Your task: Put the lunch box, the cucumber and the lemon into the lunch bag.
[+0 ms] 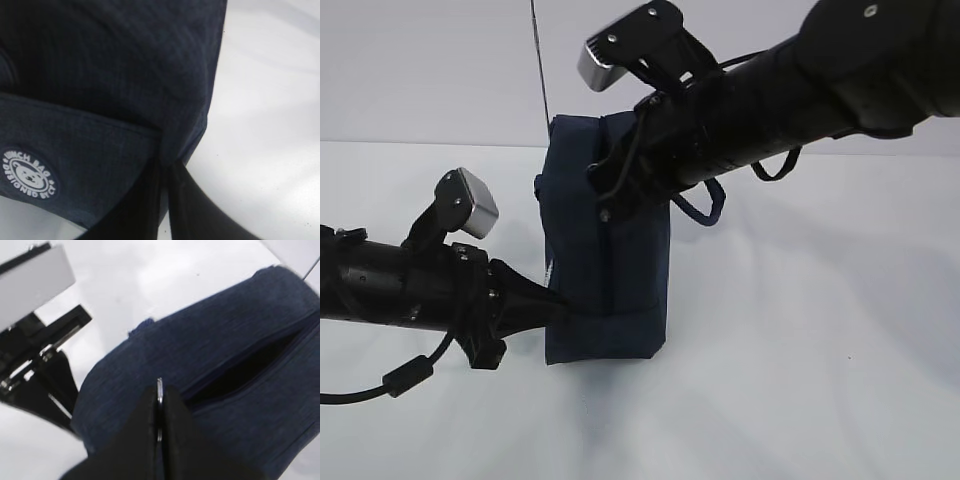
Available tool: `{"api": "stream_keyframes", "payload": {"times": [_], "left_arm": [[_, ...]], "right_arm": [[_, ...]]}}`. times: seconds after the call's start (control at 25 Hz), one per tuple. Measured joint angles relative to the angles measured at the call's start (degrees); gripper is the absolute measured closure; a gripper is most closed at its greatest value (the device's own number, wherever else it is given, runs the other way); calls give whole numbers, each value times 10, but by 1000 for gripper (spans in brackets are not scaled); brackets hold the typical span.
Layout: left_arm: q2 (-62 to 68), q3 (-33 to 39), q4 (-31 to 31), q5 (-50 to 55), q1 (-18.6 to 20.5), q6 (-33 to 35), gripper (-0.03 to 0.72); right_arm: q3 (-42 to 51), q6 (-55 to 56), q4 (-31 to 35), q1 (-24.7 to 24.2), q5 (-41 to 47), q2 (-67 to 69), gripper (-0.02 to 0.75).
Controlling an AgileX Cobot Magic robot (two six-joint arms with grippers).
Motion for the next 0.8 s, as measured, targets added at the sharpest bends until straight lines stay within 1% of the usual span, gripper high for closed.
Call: {"api": "stream_keyframes", "payload": {"times": [0.24, 0.64, 0.8], "left_arm": [[0, 0, 0, -1, 0, 0, 685], [0, 2, 0, -2, 0, -3, 685], [0, 5, -1, -3, 0, -3, 685]], "right_arm": [[-44, 0, 2, 0, -11, 26, 733], [-81, 0, 4, 0, -38, 81, 734], [-81, 0, 4, -1, -56, 84, 734]]}}
